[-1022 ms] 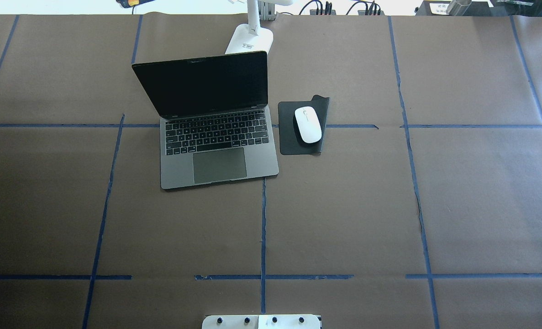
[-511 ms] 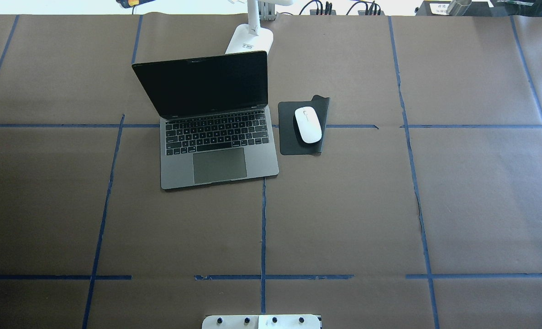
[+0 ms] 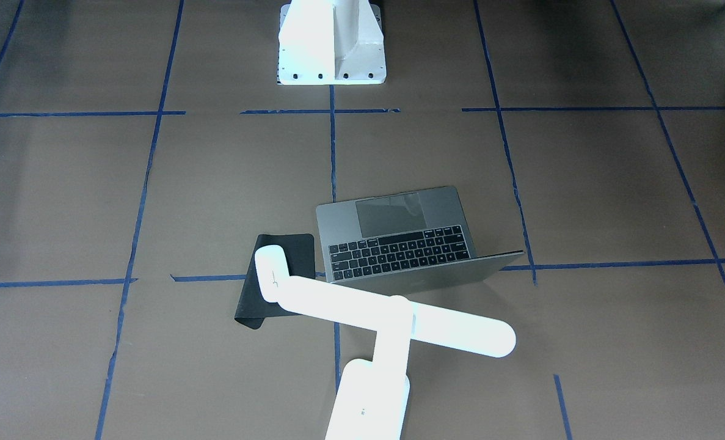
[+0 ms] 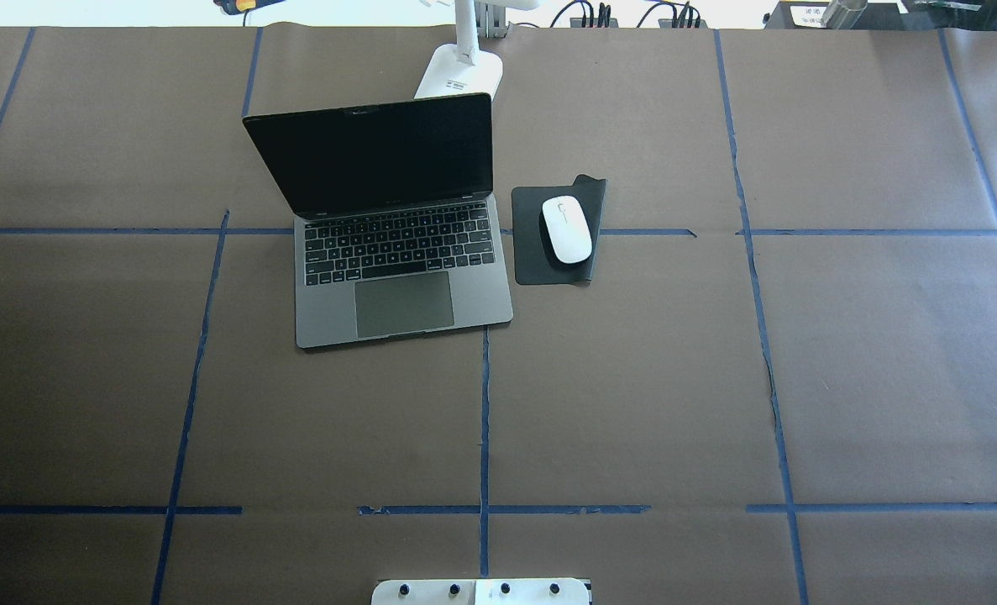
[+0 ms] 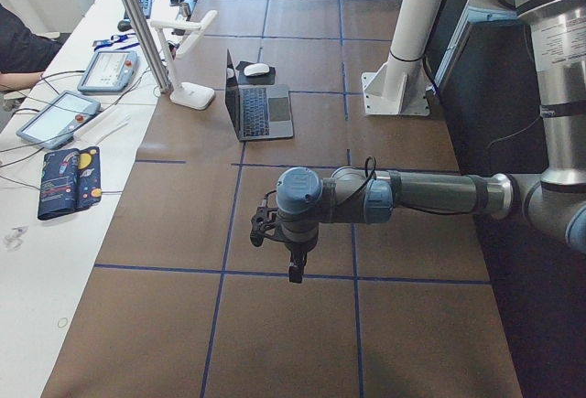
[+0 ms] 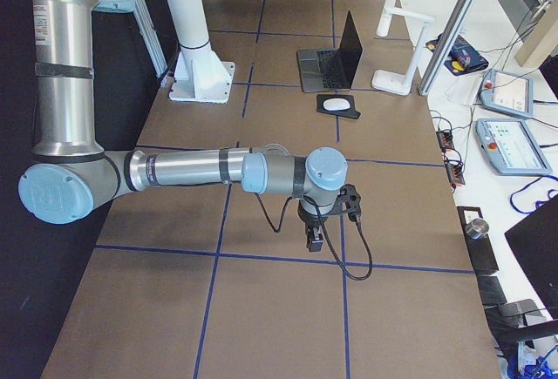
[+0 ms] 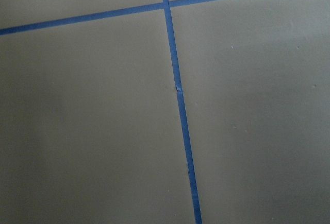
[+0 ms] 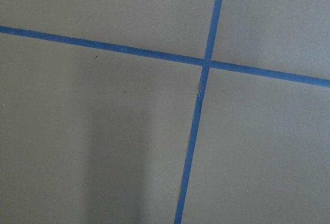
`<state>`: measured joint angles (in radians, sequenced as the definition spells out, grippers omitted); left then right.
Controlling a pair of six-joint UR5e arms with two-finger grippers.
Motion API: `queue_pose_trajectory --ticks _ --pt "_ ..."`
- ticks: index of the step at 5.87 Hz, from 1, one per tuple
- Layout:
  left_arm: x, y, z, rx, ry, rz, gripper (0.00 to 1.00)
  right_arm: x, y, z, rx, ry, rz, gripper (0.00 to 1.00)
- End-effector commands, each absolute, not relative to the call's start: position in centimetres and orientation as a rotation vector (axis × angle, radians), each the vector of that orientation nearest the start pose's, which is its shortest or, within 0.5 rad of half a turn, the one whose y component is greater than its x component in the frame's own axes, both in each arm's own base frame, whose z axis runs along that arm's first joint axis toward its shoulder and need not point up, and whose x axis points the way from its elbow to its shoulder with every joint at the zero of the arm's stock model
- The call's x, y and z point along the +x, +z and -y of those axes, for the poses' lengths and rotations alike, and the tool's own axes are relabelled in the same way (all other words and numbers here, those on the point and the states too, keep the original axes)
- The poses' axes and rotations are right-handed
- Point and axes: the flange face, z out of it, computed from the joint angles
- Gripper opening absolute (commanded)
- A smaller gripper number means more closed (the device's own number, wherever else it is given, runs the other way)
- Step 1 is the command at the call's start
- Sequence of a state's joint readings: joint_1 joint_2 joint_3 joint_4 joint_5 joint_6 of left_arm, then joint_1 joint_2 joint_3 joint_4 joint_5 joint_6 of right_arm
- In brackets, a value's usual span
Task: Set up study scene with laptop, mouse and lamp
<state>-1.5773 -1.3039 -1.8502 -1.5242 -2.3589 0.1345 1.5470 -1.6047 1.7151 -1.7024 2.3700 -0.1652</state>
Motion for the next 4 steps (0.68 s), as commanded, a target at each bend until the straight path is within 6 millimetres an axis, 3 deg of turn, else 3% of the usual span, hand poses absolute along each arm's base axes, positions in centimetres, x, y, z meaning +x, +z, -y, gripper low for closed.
queue_pose_trajectory --ticks 1,4 --pt "-6.67 64.05 37.6 0.021 0.094 -0.789 1.0 5.02 61.57 47.56 0.057 -0.179 0.798 1.0" --pt "-6.57 63.79 37.79 0.028 0.105 -0.787 1.0 4.96 61.79 47.43 0.052 -0.179 0.799 1.0"
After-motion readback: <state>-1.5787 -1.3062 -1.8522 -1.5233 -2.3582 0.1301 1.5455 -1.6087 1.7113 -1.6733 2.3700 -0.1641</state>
